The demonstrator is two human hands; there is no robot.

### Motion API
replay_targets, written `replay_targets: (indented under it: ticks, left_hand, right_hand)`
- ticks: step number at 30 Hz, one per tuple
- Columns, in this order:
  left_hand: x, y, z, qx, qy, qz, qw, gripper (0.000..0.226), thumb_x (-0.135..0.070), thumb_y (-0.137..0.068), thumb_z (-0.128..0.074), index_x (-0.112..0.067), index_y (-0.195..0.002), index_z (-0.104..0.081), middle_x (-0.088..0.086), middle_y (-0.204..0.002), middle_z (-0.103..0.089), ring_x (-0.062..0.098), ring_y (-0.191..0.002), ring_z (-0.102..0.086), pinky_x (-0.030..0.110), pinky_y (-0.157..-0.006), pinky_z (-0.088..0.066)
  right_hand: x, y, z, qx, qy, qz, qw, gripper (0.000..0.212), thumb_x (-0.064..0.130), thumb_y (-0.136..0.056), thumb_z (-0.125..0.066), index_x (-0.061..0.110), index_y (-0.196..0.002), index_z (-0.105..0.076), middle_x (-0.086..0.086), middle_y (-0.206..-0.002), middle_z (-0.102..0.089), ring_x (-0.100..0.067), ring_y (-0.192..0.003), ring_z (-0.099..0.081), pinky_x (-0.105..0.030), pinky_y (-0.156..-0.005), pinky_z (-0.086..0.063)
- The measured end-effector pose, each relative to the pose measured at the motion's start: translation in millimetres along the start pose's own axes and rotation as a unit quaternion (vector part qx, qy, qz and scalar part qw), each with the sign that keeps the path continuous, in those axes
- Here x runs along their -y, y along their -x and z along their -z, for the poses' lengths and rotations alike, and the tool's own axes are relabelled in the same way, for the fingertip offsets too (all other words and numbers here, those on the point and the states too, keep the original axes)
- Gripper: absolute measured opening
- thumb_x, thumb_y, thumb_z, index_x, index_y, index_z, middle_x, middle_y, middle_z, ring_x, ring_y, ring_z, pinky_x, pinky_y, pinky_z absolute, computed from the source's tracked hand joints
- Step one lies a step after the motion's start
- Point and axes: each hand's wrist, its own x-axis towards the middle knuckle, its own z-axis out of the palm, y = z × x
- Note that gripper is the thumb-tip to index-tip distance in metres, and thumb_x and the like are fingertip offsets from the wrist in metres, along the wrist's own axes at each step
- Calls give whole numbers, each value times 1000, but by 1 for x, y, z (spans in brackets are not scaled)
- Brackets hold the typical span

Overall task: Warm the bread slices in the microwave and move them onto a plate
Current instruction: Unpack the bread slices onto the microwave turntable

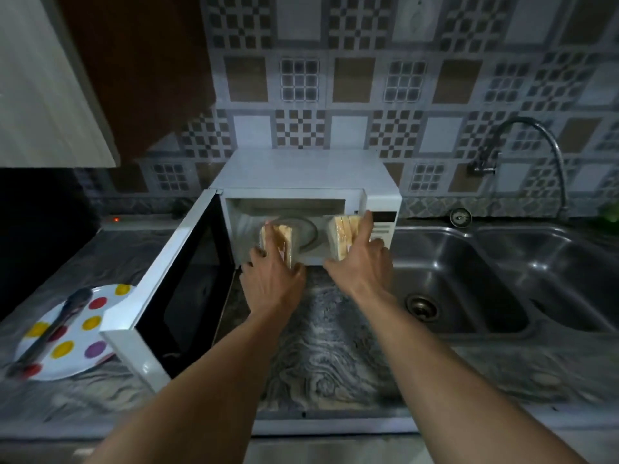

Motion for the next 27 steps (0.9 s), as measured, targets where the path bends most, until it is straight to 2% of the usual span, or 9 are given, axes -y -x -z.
replay_targets:
  ticks: [5,9,11,14,18,27]
  left_hand:
    - [29,24,-33,41,-15,36,998,99,-50,-84,-64,-32,-154,3,22,-139,-41,44,-118,-47,49,-97,-42]
    - [50,39,-69,88,19,63,994,102,-38,-86,-68,-35,-154,8,22,-139,-40,42,-111,-56,43,-87,-47]
    - [64,44,-88,101,53,85,990,106,-38,-85,-68,-42,-152,13,23,-136,-45,41,-110,-57,42,-88,-48]
    - [78,52,-112,103,48,103,988,111,-52,-75,-64,-55,-144,23,17,-139,-47,41,-114,-54,51,-94,-49]
    - [84,59,-124,88,-27,108,990,108,-53,-83,-64,-42,-148,21,15,-145,-33,38,-124,-44,48,-99,-45]
    - [98,55,-138,66,-35,94,993,103,-46,-86,-65,-29,-154,11,20,-145,-32,39,-128,-40,46,-102,-39]
  right_hand:
    - [-31,25,-40,35,13,-17,999,120,50,-74,-79,28,-152,10,-26,-126,-51,-42,-112,-53,-49,-91,-50]
    - [-59,32,-76,62,31,-17,997,121,51,-74,-79,23,-153,9,-26,-129,-52,-40,-114,-53,-47,-93,-50]
    - [-71,37,-92,74,31,-21,997,122,51,-74,-79,25,-152,11,-25,-127,-54,-40,-113,-55,-47,-92,-50]
    - [-88,44,-115,86,24,-31,996,122,52,-75,-78,28,-151,14,-25,-127,-55,-41,-113,-55,-49,-92,-50]
    - [-98,50,-136,84,23,-48,995,120,50,-75,-80,25,-151,9,-24,-124,-56,-39,-110,-55,-51,-90,-50]
    - [-99,53,-153,56,3,-74,996,112,46,-78,-81,23,-152,0,-23,-122,-53,-37,-110,-53,-49,-89,-47]
